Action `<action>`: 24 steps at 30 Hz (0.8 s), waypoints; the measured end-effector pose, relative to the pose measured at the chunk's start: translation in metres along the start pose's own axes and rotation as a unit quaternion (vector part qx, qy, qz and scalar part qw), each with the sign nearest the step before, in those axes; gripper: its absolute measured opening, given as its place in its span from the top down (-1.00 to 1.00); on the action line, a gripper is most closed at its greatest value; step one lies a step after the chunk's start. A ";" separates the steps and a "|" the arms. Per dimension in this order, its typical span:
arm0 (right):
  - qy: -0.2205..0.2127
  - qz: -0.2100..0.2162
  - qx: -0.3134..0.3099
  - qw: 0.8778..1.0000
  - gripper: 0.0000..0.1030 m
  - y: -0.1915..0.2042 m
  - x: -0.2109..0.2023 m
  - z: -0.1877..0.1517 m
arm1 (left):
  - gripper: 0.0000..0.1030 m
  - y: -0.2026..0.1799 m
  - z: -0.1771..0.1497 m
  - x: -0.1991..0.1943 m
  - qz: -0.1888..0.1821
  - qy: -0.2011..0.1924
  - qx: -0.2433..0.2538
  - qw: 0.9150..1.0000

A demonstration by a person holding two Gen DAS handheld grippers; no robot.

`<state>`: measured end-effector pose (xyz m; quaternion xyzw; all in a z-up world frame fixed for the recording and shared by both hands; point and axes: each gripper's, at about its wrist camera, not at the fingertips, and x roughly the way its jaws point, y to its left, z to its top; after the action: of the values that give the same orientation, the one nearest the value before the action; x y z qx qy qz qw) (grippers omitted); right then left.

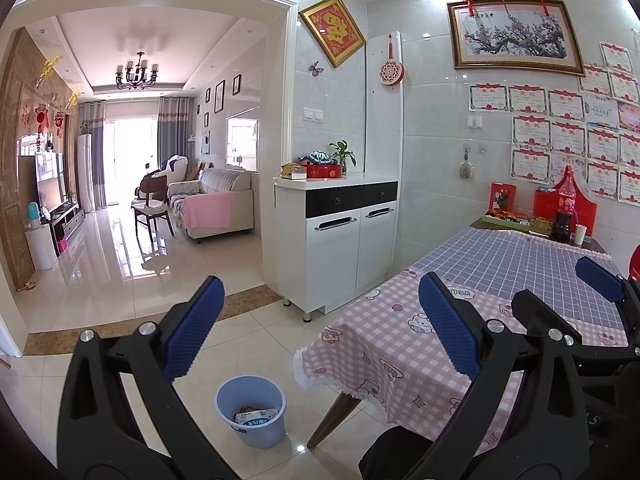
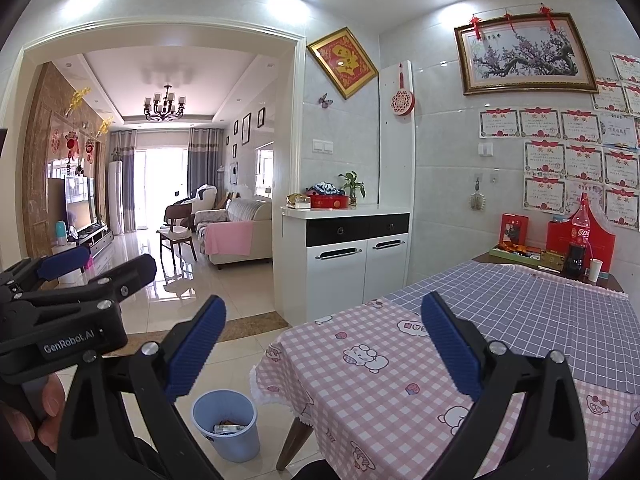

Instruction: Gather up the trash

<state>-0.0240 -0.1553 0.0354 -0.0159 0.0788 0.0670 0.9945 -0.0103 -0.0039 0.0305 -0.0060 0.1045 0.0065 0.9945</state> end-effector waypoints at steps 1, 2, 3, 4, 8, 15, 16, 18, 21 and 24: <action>0.000 0.000 0.000 1.000 -0.87 0.000 0.000 0.000 | -0.86 0.000 0.000 0.000 0.000 0.000 0.000 1.000; 0.001 0.000 0.000 1.000 -0.87 0.000 0.000 0.000 | -0.86 0.000 0.000 0.000 -0.001 0.000 0.000 1.000; 0.001 0.000 0.000 1.000 -0.87 -0.001 0.000 -0.001 | -0.86 0.000 -0.001 0.001 -0.001 0.001 0.000 1.000; 0.001 0.000 0.000 1.000 -0.87 0.000 0.001 0.000 | -0.86 0.001 -0.003 0.001 -0.002 0.002 0.001 1.000; 0.003 0.001 0.001 1.000 -0.87 -0.001 0.000 -0.002 | -0.86 0.001 -0.005 0.001 -0.003 0.003 0.001 1.000; 0.004 -0.001 0.001 1.000 -0.87 -0.001 0.000 -0.004 | -0.86 0.002 -0.011 0.002 -0.004 0.005 0.002 1.000; 0.004 -0.001 0.001 1.000 -0.87 -0.001 0.000 -0.004 | -0.86 0.002 -0.012 0.003 -0.004 0.005 0.002 1.000; 0.003 0.000 0.001 1.000 -0.87 -0.001 0.000 -0.004 | -0.86 0.002 -0.014 0.003 -0.005 0.005 0.002 1.000; 0.004 0.000 0.001 1.000 -0.87 -0.001 0.000 -0.004 | -0.86 0.002 -0.014 0.003 -0.005 0.005 0.003 1.000; 0.004 0.000 0.001 1.000 -0.87 -0.001 0.000 -0.003 | -0.86 0.002 -0.014 0.003 -0.005 0.006 0.002 1.000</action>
<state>-0.0245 -0.1564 0.0321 -0.0154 0.0826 0.0664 0.9942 -0.0103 -0.0017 0.0164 -0.0042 0.1104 0.0011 0.9939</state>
